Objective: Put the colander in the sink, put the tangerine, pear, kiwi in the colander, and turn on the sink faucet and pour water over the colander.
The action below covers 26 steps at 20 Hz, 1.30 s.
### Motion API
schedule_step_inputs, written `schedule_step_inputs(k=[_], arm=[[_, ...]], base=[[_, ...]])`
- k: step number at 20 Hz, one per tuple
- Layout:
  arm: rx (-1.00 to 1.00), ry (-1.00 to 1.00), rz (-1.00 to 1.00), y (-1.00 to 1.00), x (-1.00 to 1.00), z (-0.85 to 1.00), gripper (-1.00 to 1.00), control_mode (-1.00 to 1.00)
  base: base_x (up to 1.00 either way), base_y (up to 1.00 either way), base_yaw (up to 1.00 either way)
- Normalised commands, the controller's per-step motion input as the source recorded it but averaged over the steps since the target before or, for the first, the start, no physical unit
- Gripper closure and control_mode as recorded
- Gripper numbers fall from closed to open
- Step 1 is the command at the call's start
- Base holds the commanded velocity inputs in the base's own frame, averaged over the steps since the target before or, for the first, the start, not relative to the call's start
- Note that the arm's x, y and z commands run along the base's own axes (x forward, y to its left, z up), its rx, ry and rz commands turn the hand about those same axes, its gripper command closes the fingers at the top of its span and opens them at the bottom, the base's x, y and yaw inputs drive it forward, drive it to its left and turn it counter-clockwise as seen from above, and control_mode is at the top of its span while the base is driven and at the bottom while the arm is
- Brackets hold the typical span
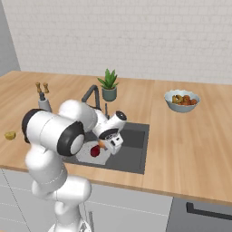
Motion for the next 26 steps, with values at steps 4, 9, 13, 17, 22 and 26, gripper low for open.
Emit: schedule_step_inputs(k=[4,9,13,17,22,26], arm=[[0.00,0.02,0.00,0.11,0.30,-0.41,1.00,-1.00],[0.00,0.02,0.01,0.08,0.11,-0.31,1.00,-1.00],[0.00,0.07,0.01,0.10,0.10,-0.24,1.00,-1.00],[0.00,0.10,0.03,0.01,0.11,-0.23,1.00,-1.00],[0.00,0.06,0.06,0.00,0.10,-0.25,1.00,-1.00],[0.00,0.00,0.08,0.00,0.05,-0.25,1.00,-1.00]], base=[[0.00,0.00,0.00],[0.00,0.00,0.00],[0.00,0.00,0.00],[0.00,0.00,0.00],[0.00,0.00,0.00],[0.00,0.00,0.00]])
